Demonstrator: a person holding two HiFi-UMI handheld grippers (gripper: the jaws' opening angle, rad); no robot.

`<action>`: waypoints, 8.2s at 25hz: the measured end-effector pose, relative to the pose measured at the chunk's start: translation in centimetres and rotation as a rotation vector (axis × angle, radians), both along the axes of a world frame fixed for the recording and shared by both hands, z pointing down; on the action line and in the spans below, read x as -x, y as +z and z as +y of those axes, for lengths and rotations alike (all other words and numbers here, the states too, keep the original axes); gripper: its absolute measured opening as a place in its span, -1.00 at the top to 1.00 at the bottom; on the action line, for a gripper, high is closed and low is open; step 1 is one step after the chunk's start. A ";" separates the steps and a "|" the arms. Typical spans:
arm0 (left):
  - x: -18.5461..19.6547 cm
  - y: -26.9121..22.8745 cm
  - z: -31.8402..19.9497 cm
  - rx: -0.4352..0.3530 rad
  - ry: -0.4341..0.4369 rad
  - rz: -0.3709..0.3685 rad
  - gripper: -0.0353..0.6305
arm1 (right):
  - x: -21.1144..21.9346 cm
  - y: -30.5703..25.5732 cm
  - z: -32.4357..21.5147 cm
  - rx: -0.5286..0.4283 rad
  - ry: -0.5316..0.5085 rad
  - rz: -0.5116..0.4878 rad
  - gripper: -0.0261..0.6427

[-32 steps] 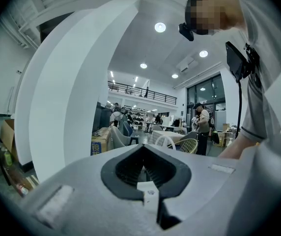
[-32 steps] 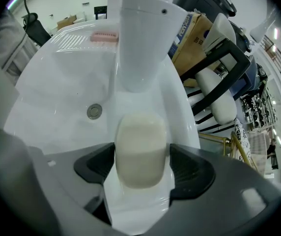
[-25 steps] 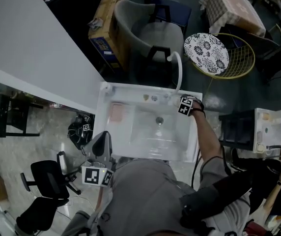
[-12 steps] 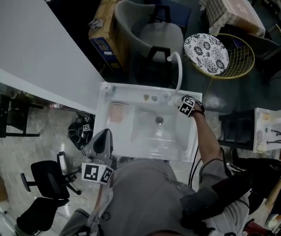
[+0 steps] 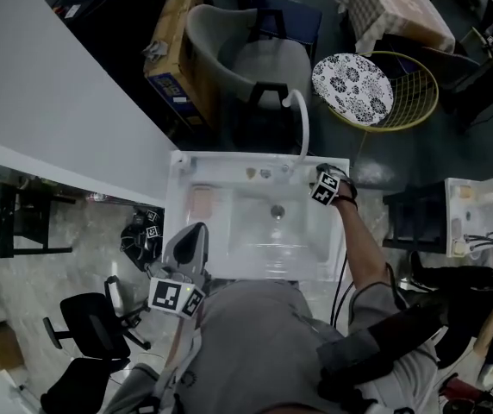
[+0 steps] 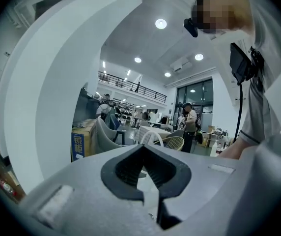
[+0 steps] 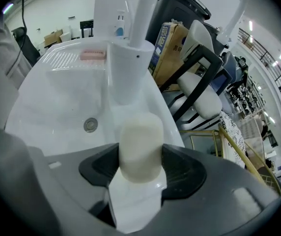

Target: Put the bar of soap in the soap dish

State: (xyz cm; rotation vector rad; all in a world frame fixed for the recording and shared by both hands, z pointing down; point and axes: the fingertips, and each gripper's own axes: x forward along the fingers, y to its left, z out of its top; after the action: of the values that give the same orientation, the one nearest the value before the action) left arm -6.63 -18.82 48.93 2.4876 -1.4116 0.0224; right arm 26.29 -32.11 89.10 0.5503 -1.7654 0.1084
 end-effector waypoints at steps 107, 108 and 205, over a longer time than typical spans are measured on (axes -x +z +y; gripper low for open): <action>-0.4 6.6 5.1 0.078 0.119 -0.036 0.89 | 9.7 17.0 12.0 0.374 1.018 -0.145 0.11; -0.2 6.5 5.0 0.075 0.115 -0.034 0.89 | 9.5 16.6 12.2 0.375 1.028 -0.143 0.12; -1.1 -2.5 5.8 -0.168 0.207 -0.066 0.82 | 25.1 -32.7 13.5 0.322 0.598 -1.576 0.60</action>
State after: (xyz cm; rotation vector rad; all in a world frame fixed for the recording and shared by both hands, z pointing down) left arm -5.50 -12.98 46.40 2.7864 -1.2195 0.0289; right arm 1.15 -18.57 56.41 0.8089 -2.8726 1.5690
